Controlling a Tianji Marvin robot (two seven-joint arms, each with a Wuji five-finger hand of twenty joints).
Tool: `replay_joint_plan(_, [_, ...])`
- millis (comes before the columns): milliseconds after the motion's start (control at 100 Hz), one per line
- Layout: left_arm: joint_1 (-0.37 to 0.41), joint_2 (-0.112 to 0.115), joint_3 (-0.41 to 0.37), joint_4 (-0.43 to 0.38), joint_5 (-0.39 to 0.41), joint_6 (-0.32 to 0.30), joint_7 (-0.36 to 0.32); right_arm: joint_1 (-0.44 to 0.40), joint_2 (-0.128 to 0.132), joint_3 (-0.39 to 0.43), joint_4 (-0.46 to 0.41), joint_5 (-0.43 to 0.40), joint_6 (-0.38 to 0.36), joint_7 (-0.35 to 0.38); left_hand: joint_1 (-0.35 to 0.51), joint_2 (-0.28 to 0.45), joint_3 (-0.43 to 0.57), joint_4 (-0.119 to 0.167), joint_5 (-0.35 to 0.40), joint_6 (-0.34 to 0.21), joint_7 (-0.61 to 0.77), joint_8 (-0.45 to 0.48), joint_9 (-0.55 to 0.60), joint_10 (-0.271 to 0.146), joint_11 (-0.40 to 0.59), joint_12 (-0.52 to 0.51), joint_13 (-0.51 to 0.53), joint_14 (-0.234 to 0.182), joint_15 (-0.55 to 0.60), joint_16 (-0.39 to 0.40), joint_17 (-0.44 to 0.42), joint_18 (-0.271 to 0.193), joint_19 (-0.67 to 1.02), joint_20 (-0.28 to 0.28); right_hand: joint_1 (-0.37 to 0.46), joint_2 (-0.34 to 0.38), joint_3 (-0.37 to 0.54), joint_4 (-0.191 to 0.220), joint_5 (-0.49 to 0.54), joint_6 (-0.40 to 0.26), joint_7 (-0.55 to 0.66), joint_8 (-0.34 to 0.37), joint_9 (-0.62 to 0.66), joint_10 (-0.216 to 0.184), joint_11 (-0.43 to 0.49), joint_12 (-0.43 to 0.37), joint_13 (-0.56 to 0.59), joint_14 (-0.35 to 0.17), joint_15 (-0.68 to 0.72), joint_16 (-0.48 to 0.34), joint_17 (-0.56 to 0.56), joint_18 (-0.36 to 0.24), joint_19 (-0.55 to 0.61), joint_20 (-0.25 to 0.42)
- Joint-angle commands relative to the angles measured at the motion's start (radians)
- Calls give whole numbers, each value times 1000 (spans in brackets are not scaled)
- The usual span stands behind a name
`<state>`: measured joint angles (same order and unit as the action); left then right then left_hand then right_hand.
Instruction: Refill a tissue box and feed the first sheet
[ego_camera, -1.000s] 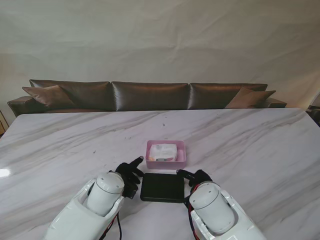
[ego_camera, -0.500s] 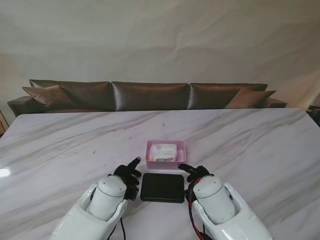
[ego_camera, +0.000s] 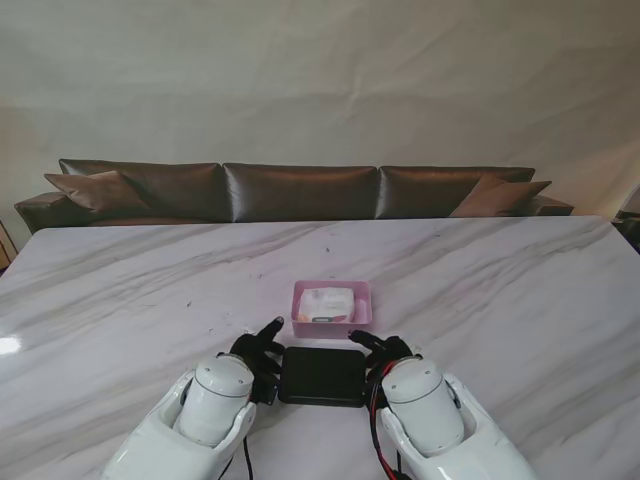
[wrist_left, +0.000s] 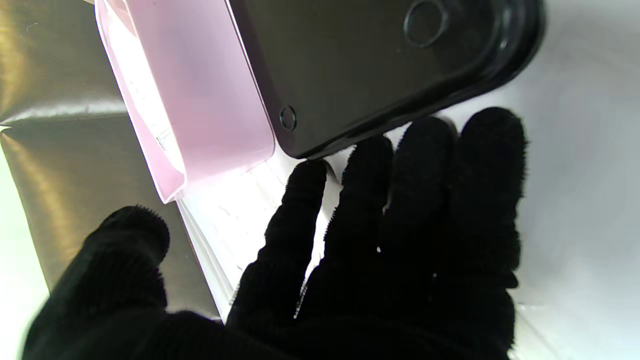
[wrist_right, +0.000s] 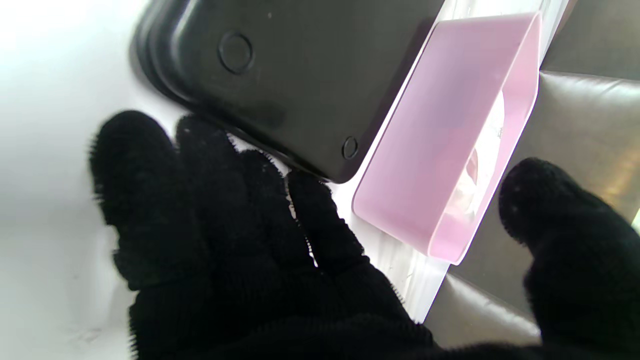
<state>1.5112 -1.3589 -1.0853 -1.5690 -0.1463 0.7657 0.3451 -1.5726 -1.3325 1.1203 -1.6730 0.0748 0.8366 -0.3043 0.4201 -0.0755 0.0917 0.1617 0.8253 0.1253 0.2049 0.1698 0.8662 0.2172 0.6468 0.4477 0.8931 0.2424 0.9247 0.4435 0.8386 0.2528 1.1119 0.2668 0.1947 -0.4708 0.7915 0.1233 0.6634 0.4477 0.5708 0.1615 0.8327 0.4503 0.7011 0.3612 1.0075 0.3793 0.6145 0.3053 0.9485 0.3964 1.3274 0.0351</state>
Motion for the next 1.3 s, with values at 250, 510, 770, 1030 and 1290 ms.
replay_joint_plan(250, [42, -6, 24, 23, -2, 35, -28, -36, -13, -9, -15, 16, 15, 6, 6, 23, -25, 3, 4, 180, 9, -5, -54, 89, -97, -58, -113, 210, -205, -19, -13, 37, 195, 25, -1, 4, -17, 15, 26, 8, 11, 5, -2, 51, -100, -47, -3, 65, -15, -10, 20, -76, 22, -10])
replay_joint_plan(510, [36, 2, 30, 18, -13, 11, -41, -37, -14, -12, -20, 23, 10, 3, 7, 25, -24, 3, 2, 178, 13, -3, -53, 86, -96, -58, -111, 207, -206, -19, -32, 38, 210, 43, 2, 6, -19, 15, 28, 6, 13, 5, 4, 47, -100, -47, -3, 62, -18, -11, 19, -77, 22, -9])
replay_joint_plan(770, [31, 2, 39, -3, -21, 0, -42, -30, -16, -21, -25, 24, 11, 2, 5, 25, -24, 3, 4, 177, 15, -2, -50, 83, -94, -57, -107, 205, -205, -19, -31, 35, 213, 52, 4, 7, -21, 16, 28, 5, 13, 5, 4, 46, -102, -48, -5, 59, -21, -12, 18, -79, 20, -9])
replay_joint_plan(1030, [29, 4, 37, -14, -16, -4, -38, -30, -17, -24, -41, 14, 21, 1, 5, 24, -24, 3, 6, 178, 16, -1, -47, 83, -93, -57, -106, 205, -205, -20, -29, 36, 212, 57, 5, 9, -23, 16, 26, 5, 13, 5, 4, 43, -103, -48, -6, 58, -23, -13, 16, -79, 19, -9])
replay_joint_plan(1290, [23, 6, 34, -19, -9, -6, -42, -30, -18, -29, -55, 9, 23, -3, 6, 24, -23, 3, 6, 179, 16, -1, -48, 85, -94, -57, -106, 206, -205, -20, -29, 37, 211, 60, 6, 11, -24, 16, 27, 4, 13, 5, 5, 43, -103, -48, -5, 56, -23, -13, 16, -79, 18, -8])
